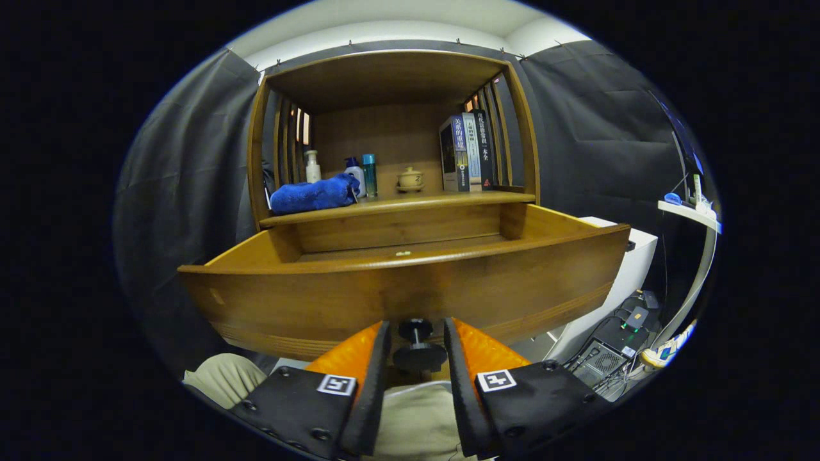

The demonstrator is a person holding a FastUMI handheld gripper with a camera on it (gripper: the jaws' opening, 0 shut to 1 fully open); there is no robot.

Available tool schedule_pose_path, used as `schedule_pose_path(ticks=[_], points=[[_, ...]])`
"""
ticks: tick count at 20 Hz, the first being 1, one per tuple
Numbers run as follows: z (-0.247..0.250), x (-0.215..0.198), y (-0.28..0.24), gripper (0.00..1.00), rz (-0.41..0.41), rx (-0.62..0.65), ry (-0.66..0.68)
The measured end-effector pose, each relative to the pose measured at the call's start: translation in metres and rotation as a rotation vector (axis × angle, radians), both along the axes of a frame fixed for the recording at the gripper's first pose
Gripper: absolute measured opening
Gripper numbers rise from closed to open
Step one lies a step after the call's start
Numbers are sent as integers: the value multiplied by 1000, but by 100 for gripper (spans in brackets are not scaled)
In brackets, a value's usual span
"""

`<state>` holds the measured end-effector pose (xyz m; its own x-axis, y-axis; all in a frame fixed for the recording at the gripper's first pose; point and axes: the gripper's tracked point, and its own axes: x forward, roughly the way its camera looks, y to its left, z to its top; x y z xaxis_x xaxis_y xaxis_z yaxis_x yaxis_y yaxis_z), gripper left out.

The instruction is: Pull open the drawer, take out the items inside it, and place them on the countertop above the cabinet.

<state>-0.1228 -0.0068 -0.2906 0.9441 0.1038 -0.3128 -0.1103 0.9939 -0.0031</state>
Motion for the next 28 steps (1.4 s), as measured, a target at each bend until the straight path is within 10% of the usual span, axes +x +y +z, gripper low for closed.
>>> schedule_pose_path(ticks=[4,16,28], points=[[17,1,13,100,25,-30,-7],[108,53,28,99,54,29,-74],[100,149,37,99,50,-9,146]])
